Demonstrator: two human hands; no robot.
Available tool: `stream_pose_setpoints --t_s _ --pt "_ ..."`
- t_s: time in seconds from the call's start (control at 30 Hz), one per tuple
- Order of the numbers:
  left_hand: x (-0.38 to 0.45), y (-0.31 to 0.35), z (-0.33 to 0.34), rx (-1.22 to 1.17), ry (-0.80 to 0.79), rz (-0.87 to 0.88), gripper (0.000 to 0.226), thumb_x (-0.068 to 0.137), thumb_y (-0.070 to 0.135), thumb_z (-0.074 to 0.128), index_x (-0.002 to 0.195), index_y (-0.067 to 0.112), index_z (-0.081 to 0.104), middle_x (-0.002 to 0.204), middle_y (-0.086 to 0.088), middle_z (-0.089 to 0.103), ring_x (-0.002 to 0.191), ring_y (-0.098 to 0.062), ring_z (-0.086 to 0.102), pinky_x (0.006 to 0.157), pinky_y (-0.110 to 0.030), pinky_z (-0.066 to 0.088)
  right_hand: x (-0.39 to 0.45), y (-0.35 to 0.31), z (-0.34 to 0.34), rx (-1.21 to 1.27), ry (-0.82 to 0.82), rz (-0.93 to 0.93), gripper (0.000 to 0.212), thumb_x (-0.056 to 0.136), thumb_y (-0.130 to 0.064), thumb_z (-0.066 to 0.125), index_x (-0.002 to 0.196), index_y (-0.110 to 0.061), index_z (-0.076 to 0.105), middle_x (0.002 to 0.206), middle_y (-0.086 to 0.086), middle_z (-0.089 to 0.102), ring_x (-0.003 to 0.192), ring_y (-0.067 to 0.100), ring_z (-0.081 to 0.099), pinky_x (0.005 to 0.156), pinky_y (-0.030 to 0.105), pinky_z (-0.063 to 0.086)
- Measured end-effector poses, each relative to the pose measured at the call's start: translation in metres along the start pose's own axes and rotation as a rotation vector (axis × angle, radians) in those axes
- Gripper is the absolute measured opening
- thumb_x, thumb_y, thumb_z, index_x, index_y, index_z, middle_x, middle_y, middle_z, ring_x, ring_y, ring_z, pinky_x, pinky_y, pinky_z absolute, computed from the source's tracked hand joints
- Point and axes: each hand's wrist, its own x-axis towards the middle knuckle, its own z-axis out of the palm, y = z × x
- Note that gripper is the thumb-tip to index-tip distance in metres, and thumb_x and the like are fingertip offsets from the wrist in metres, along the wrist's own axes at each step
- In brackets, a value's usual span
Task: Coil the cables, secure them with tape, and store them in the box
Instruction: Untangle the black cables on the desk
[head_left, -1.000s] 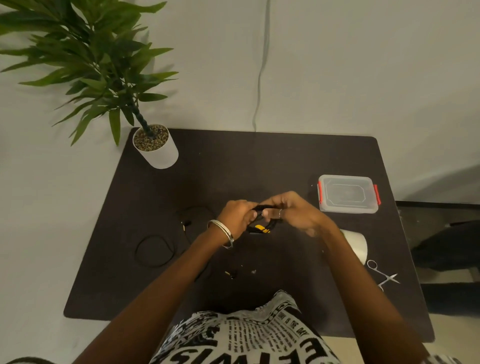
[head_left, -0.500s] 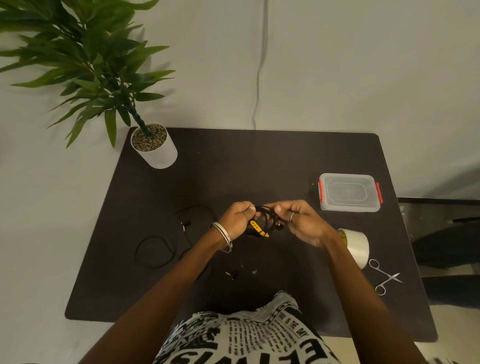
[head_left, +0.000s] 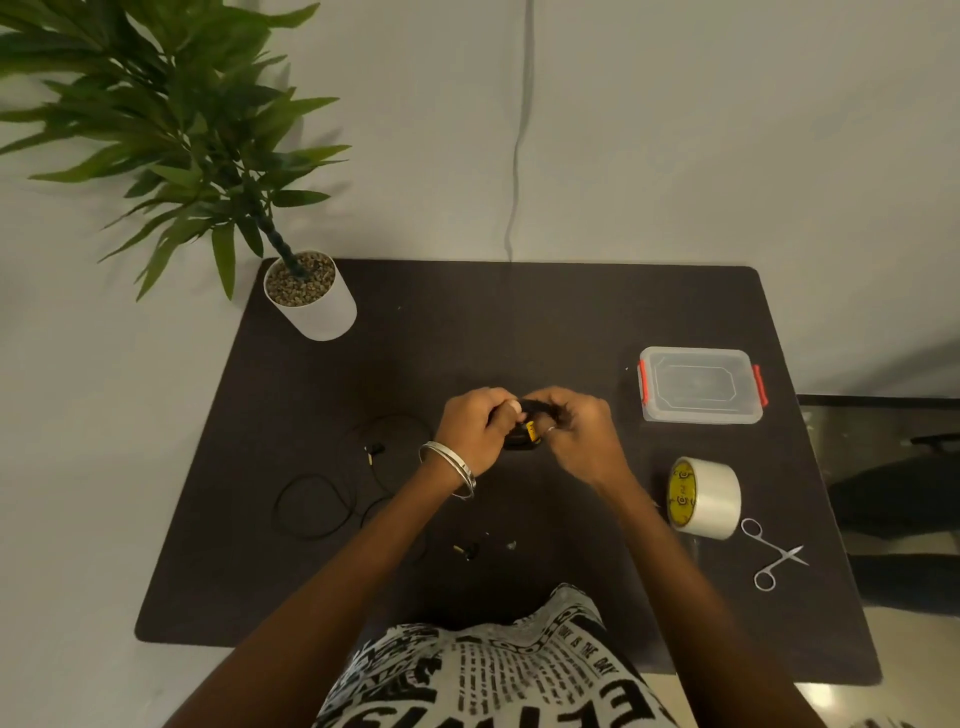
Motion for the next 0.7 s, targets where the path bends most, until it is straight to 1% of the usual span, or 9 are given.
stream_pose_setpoints --t_s 0.07,0.1,0.17,0.23,0.3,0.4,0.47,0.6,0.7 --pt "-0.001 0.0 0.002 -0.025 0.005 -0.002 0.019 0.093 0.011 0.051 0.093 0.006 0.069 0.079 -0.002 0.069 0.072 -0.013 0.062 0.07 -0.025 0.048 0.001 -0.003 0.003 -0.071 0.065 -0.026 0.028 0.078 0.012 0.056 0.095 -0.007 0.07 0.082 -0.001 0.067 0.076 0.01 0.063 0.069 0.009 0.047" --pt "-0.001 0.0 0.003 -0.036 0.001 -0.004 0.019 0.093 0.01 0.05 0.094 0.005 0.068 0.078 0.0 0.067 0.069 -0.009 0.06 0.068 -0.021 0.048 0.001 -0.004 0.003 -0.093 0.082 -0.032 0.027 0.078 0.012 0.056 0.093 -0.006 0.069 0.08 0.0 0.066 0.074 0.01 0.062 0.065 0.007 0.045" --pt "-0.002 0.001 0.004 -0.049 -0.005 -0.017 0.019 0.094 0.008 0.049 0.096 0.004 0.067 0.076 0.006 0.063 0.065 0.001 0.056 0.063 -0.009 0.043 0.002 -0.004 0.004 -0.102 0.076 -0.04 0.026 0.077 0.013 0.056 0.092 -0.005 0.069 0.079 0.002 0.067 0.072 0.011 0.062 0.063 0.007 0.045" --pt "-0.002 0.0 0.005 -0.108 -0.011 -0.044 0.019 0.094 0.006 0.048 0.094 0.003 0.066 0.071 0.01 0.061 0.059 0.004 0.056 0.059 -0.005 0.041 0.002 -0.005 0.003 -0.114 0.073 -0.057 0.027 0.076 0.013 0.056 0.091 -0.005 0.069 0.077 0.001 0.066 0.071 0.009 0.06 0.062 0.006 0.043" --pt "-0.003 -0.001 0.004 -0.199 -0.014 -0.094 0.017 0.094 0.005 0.048 0.092 0.005 0.065 0.069 0.008 0.06 0.058 0.003 0.056 0.058 -0.008 0.045 0.003 -0.004 0.001 -0.127 0.082 -0.069 0.022 0.076 0.01 0.061 0.088 -0.006 0.07 0.075 -0.001 0.064 0.068 0.009 0.058 0.061 0.007 0.042" --pt "-0.001 -0.007 0.002 -0.252 0.007 -0.157 0.016 0.095 0.008 0.049 0.098 0.012 0.064 0.074 0.004 0.062 0.062 -0.004 0.058 0.065 -0.021 0.051 0.006 -0.001 -0.004 -0.027 0.053 0.004 0.014 0.076 -0.001 0.074 0.085 -0.01 0.069 0.073 0.002 0.066 0.067 0.012 0.061 0.063 0.019 0.049" --pt "0.0 -0.009 0.0 -0.225 -0.003 -0.182 0.017 0.095 0.009 0.049 0.102 0.01 0.065 0.076 0.004 0.062 0.065 -0.004 0.059 0.066 -0.018 0.049 0.006 0.001 -0.006 0.057 0.034 0.068 0.017 0.074 -0.004 0.077 0.084 -0.013 0.067 0.074 0.004 0.067 0.067 0.01 0.062 0.063 0.022 0.051" --pt "0.002 -0.009 0.001 -0.174 -0.046 -0.196 0.018 0.094 0.012 0.05 0.1 0.009 0.067 0.08 -0.001 0.064 0.068 -0.008 0.058 0.06 -0.011 0.044 0.002 0.0 -0.003 0.096 0.0 0.07 0.021 0.074 -0.004 0.077 0.087 -0.016 0.064 0.075 -0.004 0.067 0.066 0.0 0.062 0.064 0.014 0.05" --pt "0.001 -0.007 0.0 -0.123 -0.043 -0.165 0.019 0.094 0.012 0.05 0.099 0.008 0.068 0.08 0.001 0.065 0.072 -0.006 0.058 0.063 -0.006 0.041 0.0 0.004 0.002 0.171 0.049 0.077 0.025 0.077 -0.002 0.074 0.087 -0.022 0.062 0.079 -0.002 0.066 0.073 0.005 0.063 0.069 0.02 0.053"
